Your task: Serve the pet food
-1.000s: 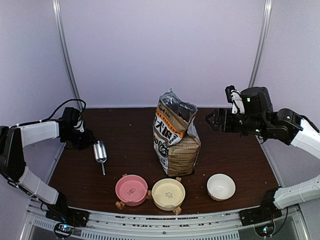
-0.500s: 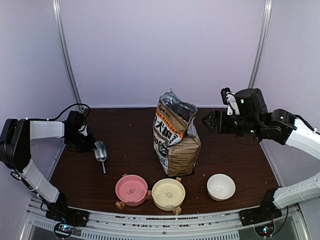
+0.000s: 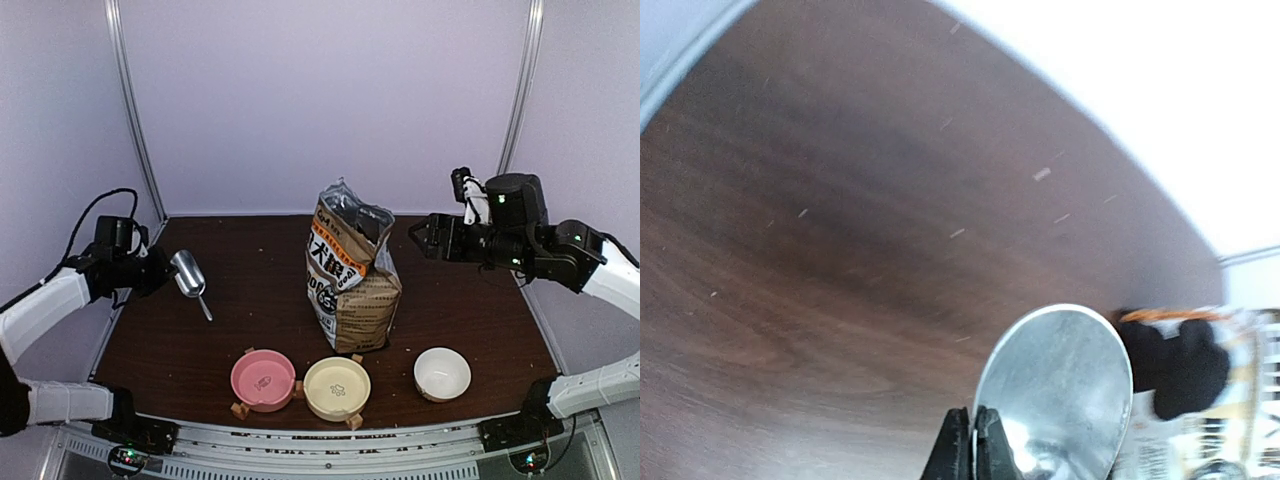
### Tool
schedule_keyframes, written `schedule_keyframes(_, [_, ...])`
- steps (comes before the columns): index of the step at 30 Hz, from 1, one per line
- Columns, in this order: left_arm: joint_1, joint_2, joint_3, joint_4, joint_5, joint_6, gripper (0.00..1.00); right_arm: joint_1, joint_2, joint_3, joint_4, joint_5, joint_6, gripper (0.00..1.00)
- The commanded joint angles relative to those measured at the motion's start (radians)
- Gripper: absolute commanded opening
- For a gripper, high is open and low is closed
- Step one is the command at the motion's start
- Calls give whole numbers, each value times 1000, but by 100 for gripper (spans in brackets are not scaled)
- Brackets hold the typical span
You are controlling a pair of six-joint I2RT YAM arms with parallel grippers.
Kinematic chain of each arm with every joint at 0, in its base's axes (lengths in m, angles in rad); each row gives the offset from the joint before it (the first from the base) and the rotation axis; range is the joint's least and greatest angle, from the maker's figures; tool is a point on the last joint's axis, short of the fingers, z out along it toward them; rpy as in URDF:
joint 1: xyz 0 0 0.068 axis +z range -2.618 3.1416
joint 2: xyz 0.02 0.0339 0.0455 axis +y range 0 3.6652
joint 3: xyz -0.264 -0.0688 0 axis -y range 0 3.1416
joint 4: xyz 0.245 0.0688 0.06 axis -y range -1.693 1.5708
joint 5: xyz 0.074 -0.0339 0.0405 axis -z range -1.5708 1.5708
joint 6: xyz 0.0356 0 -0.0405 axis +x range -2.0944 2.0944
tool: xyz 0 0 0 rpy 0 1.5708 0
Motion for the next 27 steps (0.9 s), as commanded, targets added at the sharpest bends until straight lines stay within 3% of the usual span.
schedule_keyframes(1, [-107,-215,14,100,-99,-252,0,29,-67,-11,115,-51,-17,86])
schedule_keyframes(8, [-442,-364,111,173,-400,-436,0,135,-60,34,215,-111,-14,88])
schedule_keyframes(15, [-740,-228,217,371,-537,-458,0,285,78,174,193,-118,-64,87])
schedule_keyframes(22, [-840,-89,311,489,-530,-436,0,410,229,333,101,-109,-150,84])
schedule_keyframes(27, [-867,-64,316,519,-537,-439,0,438,326,422,52,-84,-156,76])
